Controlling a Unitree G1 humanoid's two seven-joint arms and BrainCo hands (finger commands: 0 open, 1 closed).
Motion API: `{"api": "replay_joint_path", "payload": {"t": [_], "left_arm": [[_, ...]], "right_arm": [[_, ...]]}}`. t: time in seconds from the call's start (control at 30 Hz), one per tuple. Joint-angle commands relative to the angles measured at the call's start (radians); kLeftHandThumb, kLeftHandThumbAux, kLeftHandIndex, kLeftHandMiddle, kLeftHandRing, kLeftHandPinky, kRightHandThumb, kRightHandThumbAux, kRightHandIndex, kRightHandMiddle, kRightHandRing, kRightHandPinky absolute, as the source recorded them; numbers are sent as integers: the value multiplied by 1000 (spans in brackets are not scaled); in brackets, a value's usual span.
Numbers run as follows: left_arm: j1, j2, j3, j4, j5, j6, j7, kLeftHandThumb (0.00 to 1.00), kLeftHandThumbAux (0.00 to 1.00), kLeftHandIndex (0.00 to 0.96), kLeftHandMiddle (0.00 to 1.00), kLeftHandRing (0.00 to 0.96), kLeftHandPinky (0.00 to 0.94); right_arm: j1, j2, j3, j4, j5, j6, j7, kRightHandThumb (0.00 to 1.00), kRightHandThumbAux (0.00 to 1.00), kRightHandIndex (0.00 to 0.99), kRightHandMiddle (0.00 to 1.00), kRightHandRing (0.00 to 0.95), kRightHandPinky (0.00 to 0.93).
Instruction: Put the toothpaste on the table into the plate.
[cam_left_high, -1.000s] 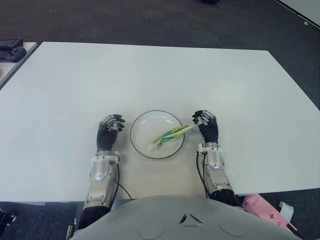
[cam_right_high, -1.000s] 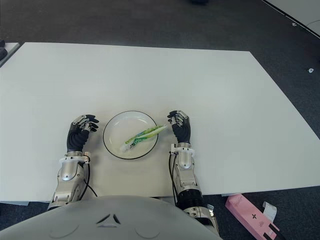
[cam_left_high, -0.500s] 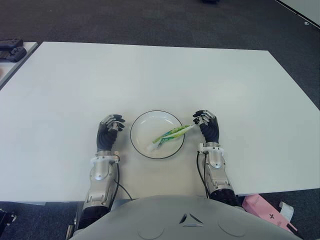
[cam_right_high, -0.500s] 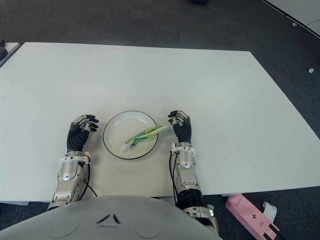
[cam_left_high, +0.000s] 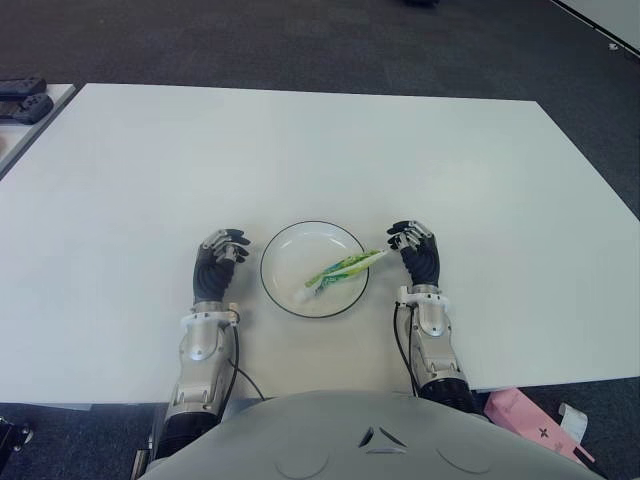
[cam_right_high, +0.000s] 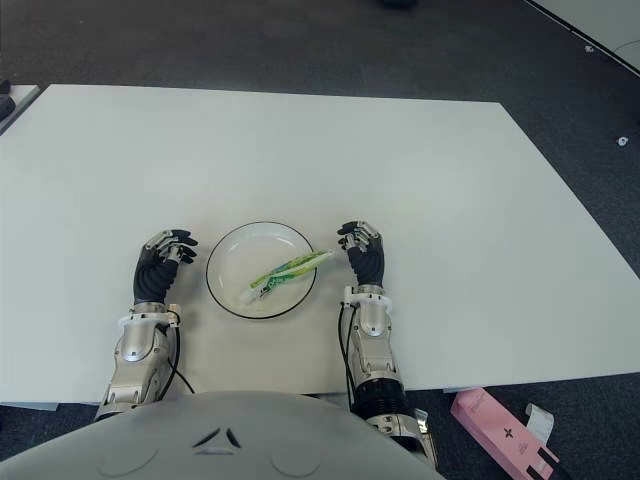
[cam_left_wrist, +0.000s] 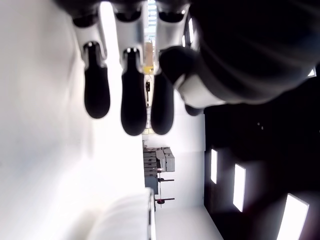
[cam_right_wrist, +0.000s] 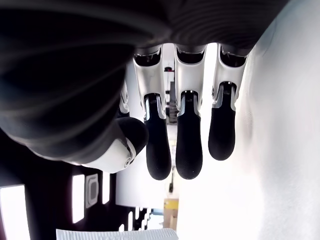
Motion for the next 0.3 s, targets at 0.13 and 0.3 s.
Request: {"api": "replay_joint_path", "payload": {"t": [0.13, 0.3], "left_arm": [[14, 0, -5, 21, 1, 37, -6, 834, 679, 410, 483, 558, 539], [15, -2, -5, 19, 1, 41, -5, 834, 678, 411, 482, 557, 539]], "right_arm": [[42, 2, -8, 28, 20, 55, 13, 710, 731, 428, 503, 527, 543], [47, -2, -7, 21, 17, 65, 21, 710, 731, 427, 499, 522, 539]]}}
